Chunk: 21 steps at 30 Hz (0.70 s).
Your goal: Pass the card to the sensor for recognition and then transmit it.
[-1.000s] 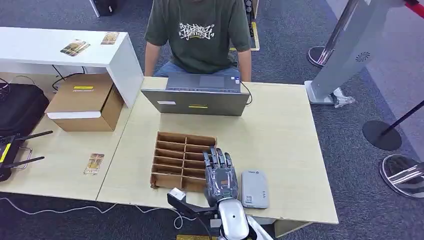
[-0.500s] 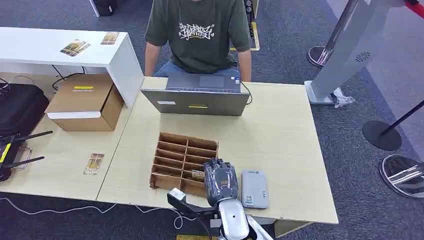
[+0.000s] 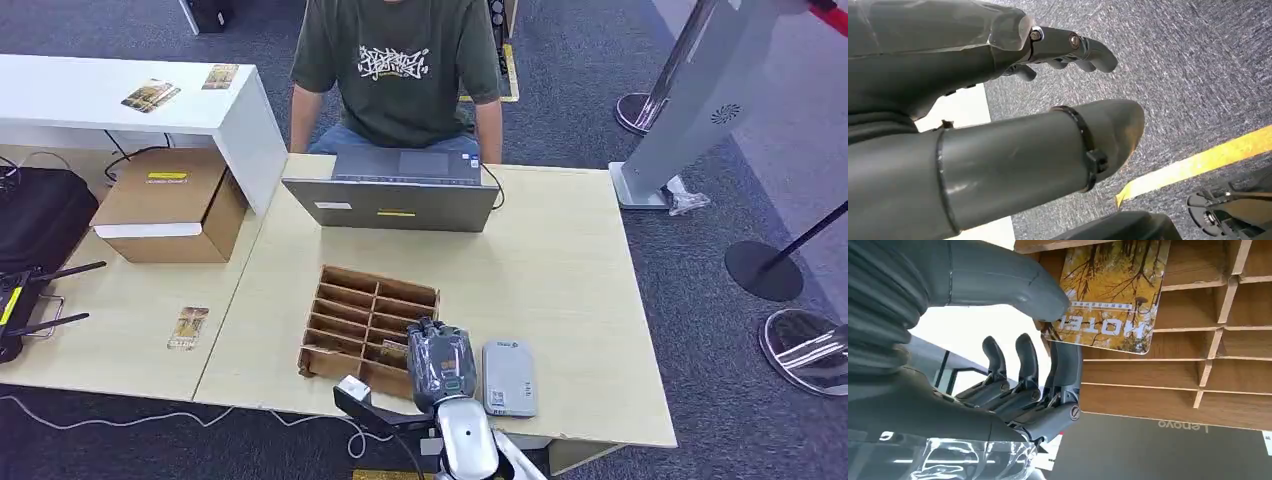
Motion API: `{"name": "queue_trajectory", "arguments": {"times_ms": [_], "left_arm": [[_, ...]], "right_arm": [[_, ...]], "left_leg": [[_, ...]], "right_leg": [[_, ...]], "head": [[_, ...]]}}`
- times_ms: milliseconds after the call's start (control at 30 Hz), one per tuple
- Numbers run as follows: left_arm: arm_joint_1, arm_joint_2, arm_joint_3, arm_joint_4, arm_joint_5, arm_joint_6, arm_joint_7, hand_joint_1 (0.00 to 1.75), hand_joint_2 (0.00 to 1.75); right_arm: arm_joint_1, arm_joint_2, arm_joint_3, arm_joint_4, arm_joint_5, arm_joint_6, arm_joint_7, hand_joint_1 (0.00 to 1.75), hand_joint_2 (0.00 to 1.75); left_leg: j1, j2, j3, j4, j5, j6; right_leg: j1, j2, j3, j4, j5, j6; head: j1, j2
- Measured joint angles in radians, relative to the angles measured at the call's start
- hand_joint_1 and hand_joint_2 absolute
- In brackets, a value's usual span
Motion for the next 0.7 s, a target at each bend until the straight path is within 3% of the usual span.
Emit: {"name": "queue_trajectory", "arguments": {"times_ms": [67, 133, 233, 700], "left_arm": [[0.000, 0.000, 0.000, 0.000, 0.000, 0.000, 0.000, 0.00, 0.00], [0.000, 0.000, 0.000, 0.000, 0.000, 0.000, 0.000, 0.00, 0.00], [0.000, 0.000, 0.000, 0.000, 0.001, 0.000, 0.000, 0.00, 0.00], [0.007, 0.000, 0.000, 0.000, 0.002, 0.011, -0.003, 0.00, 0.00]], "right_arm": [[0.000, 0.000, 0.000, 0.000, 0.000, 0.000, 0.000, 1.34, 1.75], [0.000, 0.001, 0.000, 0.000, -0.005, 0.000, -0.001, 1.57, 1.75], [0.000, 0.002, -0.004, -0.001, -0.015, -0.003, -0.002, 1.75, 1.75], [0.050, -0.003, -0.095, -0.118, 0.027, -0.028, 0.043, 1.73, 1.75]], "left_leg": [[0.000, 0.000, 0.000, 0.000, 0.000, 0.000], [0.000, 0.000, 0.000, 0.000, 0.000, 0.000], [0.000, 0.000, 0.000, 0.000, 0.000, 0.000], [0.000, 0.000, 0.000, 0.000, 0.000, 0.000]], "right_leg": [[0.000, 0.000, 0.000, 0.000, 0.000, 0.000], [0.000, 0.000, 0.000, 0.000, 0.000, 0.000], [0.000, 0.000, 0.000, 0.000, 0.000, 0.000], [0.000, 0.000, 0.000, 0.000, 0.000, 0.000]], "head": [[0.000, 0.000], [0.000, 0.000], [0.000, 0.000], [0.000, 0.000]]}}
